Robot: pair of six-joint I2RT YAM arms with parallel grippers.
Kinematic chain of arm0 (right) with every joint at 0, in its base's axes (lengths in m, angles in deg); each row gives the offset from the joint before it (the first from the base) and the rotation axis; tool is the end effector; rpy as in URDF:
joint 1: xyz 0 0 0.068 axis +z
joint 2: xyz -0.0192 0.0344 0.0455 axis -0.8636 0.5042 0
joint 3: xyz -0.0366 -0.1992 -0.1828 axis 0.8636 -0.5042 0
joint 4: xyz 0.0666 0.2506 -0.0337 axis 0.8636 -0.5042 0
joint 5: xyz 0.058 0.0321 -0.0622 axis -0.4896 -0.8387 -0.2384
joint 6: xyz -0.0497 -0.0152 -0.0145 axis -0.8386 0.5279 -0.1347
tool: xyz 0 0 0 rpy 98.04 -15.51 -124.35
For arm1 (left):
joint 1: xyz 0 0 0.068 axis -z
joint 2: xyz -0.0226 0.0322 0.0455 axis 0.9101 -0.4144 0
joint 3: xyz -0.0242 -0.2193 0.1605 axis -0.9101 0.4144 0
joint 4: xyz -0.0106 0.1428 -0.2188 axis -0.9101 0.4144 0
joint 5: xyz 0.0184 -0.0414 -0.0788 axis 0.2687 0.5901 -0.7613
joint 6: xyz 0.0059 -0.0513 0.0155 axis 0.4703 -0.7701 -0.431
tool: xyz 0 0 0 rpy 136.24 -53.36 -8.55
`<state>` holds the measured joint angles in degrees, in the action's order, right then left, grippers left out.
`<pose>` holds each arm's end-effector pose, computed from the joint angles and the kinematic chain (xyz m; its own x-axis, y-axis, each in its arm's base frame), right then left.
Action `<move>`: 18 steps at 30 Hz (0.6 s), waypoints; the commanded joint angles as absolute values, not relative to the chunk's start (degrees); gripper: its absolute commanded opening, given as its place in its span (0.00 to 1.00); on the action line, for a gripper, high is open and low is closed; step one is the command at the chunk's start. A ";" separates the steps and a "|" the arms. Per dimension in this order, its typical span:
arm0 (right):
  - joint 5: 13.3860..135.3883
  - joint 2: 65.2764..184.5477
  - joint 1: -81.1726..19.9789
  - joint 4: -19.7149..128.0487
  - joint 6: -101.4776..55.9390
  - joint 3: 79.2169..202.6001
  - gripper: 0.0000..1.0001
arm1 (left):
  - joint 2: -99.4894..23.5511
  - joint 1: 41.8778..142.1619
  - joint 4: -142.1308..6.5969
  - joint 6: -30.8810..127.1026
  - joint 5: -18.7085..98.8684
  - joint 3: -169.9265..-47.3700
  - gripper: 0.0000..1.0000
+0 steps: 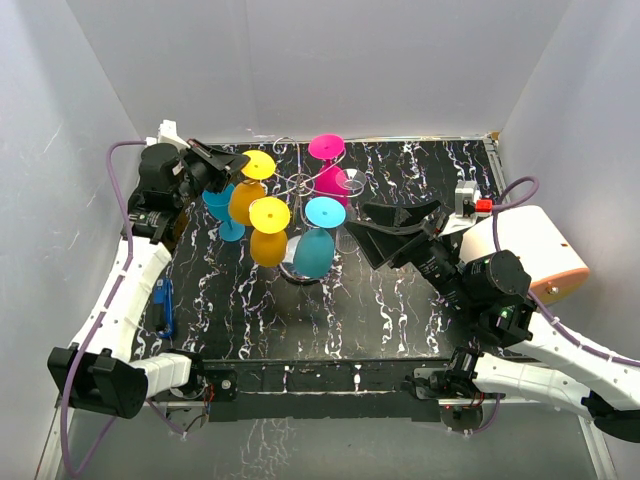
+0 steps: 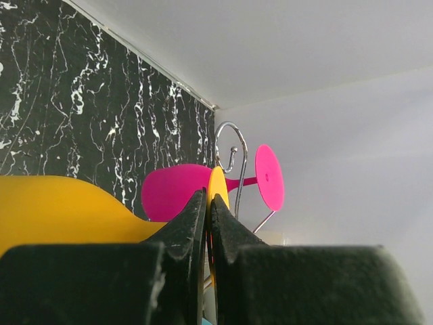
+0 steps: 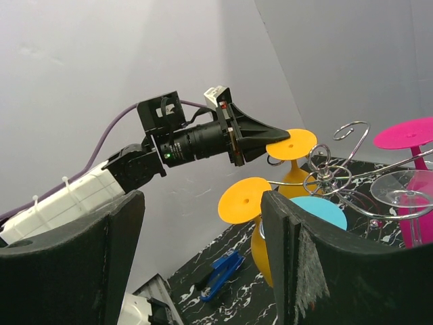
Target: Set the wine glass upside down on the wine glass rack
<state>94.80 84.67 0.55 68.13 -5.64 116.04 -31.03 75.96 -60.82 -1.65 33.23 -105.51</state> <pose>0.0818 0.1274 0.4305 -0.1235 0.5816 -0.8040 -0.7616 0.4639 0.4526 0.2693 -0.0591 0.4135 -0.4130 -0.7853 -0.4612 0.1422 0.4446 -0.8844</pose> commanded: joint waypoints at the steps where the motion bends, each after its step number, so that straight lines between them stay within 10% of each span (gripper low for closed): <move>1: 95.74 83.82 0.48 68.28 -5.99 117.48 0.68 | -28.48 76.06 -59.91 0.79 35.70 -108.35 0.00; 18: 96.40 83.22 0.48 67.80 -5.59 117.15 0.68 | -25.56 75.97 -55.85 3.17 37.59 -108.31 0.00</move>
